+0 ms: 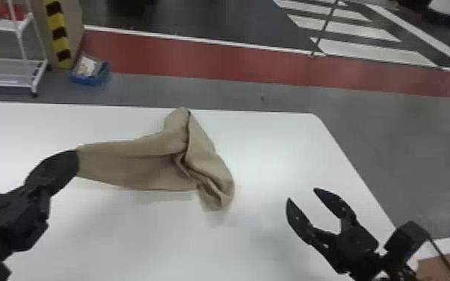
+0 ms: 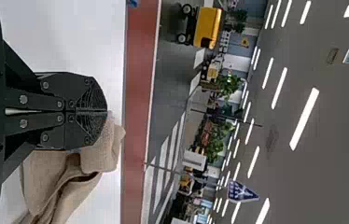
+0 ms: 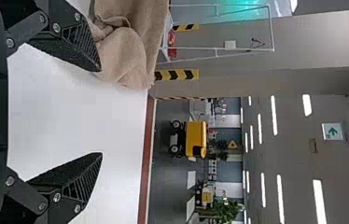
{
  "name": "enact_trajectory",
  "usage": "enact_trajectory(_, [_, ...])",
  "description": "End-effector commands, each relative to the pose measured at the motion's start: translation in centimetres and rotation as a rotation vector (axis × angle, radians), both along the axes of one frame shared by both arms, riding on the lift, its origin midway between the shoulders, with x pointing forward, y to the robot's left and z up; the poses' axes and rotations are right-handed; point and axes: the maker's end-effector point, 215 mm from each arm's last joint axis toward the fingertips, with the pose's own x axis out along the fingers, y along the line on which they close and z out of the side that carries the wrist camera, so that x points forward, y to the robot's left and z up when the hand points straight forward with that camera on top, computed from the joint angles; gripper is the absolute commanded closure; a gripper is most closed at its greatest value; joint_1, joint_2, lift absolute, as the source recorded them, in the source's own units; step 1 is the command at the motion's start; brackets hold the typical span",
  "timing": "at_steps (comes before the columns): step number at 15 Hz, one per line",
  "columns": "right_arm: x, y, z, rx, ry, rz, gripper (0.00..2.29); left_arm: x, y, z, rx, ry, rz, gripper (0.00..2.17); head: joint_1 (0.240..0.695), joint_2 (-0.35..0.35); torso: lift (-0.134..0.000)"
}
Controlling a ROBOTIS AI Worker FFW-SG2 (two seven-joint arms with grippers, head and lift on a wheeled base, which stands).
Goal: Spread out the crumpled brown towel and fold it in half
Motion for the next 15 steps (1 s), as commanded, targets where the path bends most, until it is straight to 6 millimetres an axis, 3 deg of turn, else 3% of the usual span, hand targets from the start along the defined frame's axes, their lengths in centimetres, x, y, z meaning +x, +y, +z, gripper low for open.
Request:
enact_trajectory(1, [2.2,4.9,-1.2,-0.067,0.008,0.042,0.29,0.1,0.3,-0.2,0.003,0.000,0.005,1.35,0.695,-0.218,-0.123])
enact_trajectory(4, [4.1,10.3,-3.8,-0.126,0.050,0.107,0.29,0.1,0.1,-0.1,0.002,-0.004,0.000,1.35,0.695,-0.129,-0.123])
enact_trajectory(7, [4.6,13.1,-6.6,-0.158,0.119,0.151,0.36,-0.4,-0.1,0.0,-0.006,-0.011,-0.016,1.35,0.695,-0.070,-0.123])
enact_trajectory(9, [4.8,13.9,-7.3,-0.171,0.133,0.166,0.44,-0.4,-0.2,0.2,-0.009,-0.017,-0.018,1.35,0.695,-0.037,-0.123])
enact_trajectory(11, [4.7,13.8,-8.0,-0.182,0.157,0.159,0.80,-0.4,-0.2,0.4,-0.011,-0.023,-0.021,1.35,0.695,-0.023,-0.123])
enact_trajectory(13, [4.7,13.2,-7.8,-0.185,0.170,0.144,1.63,-0.4,0.1,0.6,-0.008,-0.027,-0.019,1.35,0.695,-0.018,-0.123])
enact_trajectory(15, [4.8,11.8,-6.7,-0.196,0.149,0.115,1.90,-0.4,0.6,1.3,-0.014,-0.037,-0.011,1.36,0.695,-0.020,-0.123])
